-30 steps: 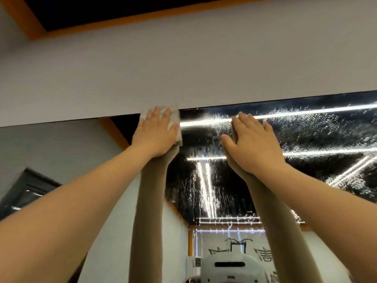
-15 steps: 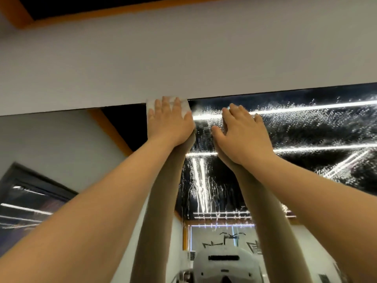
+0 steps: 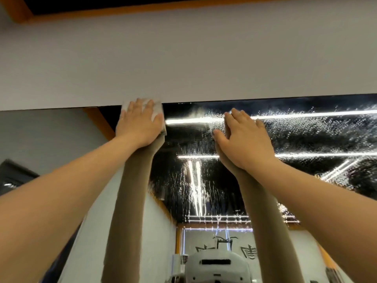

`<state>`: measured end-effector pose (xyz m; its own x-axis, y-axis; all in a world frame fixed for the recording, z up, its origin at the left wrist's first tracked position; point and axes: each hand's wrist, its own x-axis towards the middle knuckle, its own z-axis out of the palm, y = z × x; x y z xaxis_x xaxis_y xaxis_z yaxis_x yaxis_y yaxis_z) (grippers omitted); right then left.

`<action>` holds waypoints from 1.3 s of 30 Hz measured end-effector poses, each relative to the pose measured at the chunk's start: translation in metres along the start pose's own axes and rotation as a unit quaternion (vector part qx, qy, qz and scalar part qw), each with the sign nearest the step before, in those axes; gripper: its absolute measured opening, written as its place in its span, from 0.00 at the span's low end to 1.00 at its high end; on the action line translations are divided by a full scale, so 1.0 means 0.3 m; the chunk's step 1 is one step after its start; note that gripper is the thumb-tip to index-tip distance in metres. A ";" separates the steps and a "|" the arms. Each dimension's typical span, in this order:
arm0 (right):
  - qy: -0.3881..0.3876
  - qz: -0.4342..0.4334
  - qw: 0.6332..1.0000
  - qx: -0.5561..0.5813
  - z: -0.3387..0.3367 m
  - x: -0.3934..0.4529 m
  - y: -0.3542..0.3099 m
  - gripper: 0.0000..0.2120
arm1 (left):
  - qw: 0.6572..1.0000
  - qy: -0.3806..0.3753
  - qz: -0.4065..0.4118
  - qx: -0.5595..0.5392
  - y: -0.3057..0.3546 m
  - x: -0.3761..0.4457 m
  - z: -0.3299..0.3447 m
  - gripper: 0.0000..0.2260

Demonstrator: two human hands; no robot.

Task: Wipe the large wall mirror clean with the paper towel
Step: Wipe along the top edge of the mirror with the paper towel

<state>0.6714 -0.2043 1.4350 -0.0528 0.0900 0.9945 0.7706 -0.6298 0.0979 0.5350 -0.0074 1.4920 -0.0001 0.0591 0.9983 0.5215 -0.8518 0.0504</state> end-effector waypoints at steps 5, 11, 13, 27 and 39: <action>0.009 0.001 1.000 -0.002 0.003 0.001 0.000 0.30 | 0.999 0.001 -0.047 0.009 0.078 0.002 0.002 0.27; 0.021 0.004 1.000 -0.006 0.005 0.004 -0.001 0.29 | 0.999 -0.005 0.033 -0.020 0.312 -0.053 0.017 0.28; 0.023 0.005 1.000 -0.006 0.005 0.006 -0.002 0.29 | 0.998 -0.008 0.050 -0.037 0.343 -0.059 0.023 0.28; -0.011 -0.040 0.998 -0.041 -0.057 0.012 0.024 0.27 | 0.997 -0.016 0.056 -0.041 0.325 -0.071 0.024 0.27; -0.060 0.046 0.994 -0.080 -0.229 0.027 0.584 0.34 | 0.999 -0.044 0.009 0.001 0.355 -0.088 -0.007 0.26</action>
<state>0.7624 -0.3668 1.4627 0.0967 0.1110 0.9891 0.6576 -0.7531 0.0203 0.5888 -0.1006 1.4711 0.0839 0.0902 0.9924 0.5233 -0.8515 0.0332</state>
